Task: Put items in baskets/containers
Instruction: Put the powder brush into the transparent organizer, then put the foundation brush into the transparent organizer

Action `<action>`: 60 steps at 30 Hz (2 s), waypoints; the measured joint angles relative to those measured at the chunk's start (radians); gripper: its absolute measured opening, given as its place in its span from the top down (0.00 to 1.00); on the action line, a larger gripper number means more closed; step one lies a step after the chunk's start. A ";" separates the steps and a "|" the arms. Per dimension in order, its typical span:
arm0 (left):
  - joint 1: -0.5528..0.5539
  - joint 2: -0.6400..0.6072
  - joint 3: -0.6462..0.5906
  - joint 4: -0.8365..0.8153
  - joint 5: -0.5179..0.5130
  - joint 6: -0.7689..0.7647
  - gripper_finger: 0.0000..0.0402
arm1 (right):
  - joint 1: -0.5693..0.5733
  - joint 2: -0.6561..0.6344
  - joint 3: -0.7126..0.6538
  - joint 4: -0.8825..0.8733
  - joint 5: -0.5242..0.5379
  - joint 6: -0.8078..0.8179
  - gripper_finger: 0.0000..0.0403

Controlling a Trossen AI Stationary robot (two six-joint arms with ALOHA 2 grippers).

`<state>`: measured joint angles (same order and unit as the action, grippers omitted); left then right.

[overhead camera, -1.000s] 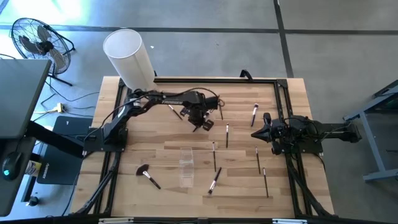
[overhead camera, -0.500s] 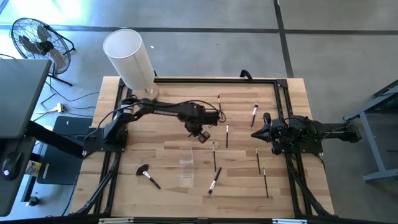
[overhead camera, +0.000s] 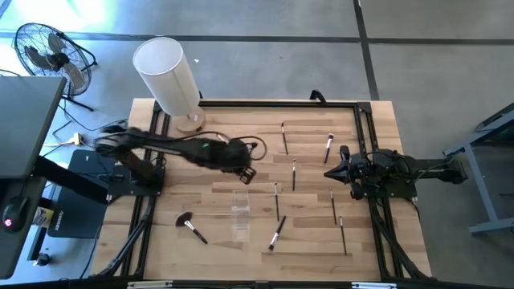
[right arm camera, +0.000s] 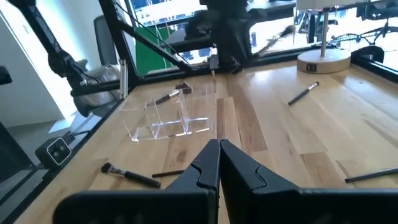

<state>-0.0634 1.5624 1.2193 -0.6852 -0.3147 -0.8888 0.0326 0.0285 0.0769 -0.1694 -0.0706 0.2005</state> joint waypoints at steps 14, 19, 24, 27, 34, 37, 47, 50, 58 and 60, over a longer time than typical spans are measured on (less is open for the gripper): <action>-0.213 -0.318 -0.637 1.081 -0.168 0.383 0.93 | 0.000 0.029 -0.001 0.000 0.000 0.000 0.99; -0.264 -0.314 -0.710 1.162 -0.129 0.442 0.93 | 0.000 0.045 -0.001 0.002 0.002 0.000 0.99; -0.286 -0.311 -0.724 1.159 -0.035 0.517 0.93 | 0.000 0.060 -0.001 0.001 0.008 0.000 0.99; -0.284 -0.301 -0.727 1.150 0.017 0.537 0.93 | 0.000 0.064 -0.001 0.001 0.008 0.000 0.99; -0.284 -0.233 -0.727 1.150 0.034 0.576 0.93 | 0.000 0.064 -0.001 0.001 0.008 0.000 0.99; -0.284 -0.200 -0.727 1.156 0.032 0.578 0.93 | 0.000 0.064 -0.001 0.001 0.008 0.000 0.99; -0.283 -0.152 -0.727 1.154 -0.033 0.567 0.78 | 0.000 0.063 -0.001 0.001 0.008 0.000 0.99; -0.283 -0.152 -0.726 1.154 -0.018 0.567 0.76 | 0.000 0.063 -0.001 0.001 0.008 0.000 0.99; -0.283 -0.152 -0.725 1.154 -0.013 0.571 0.75 | 0.000 0.063 -0.001 0.001 0.008 0.000 0.99; -0.283 -0.152 -0.714 1.154 -0.015 0.570 0.75 | 0.000 0.063 -0.001 0.001 0.008 0.000 0.99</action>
<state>-0.3462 1.4101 0.5050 0.4685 -0.3293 -0.3185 0.0326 0.0917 0.0761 -0.1684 -0.0628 0.2005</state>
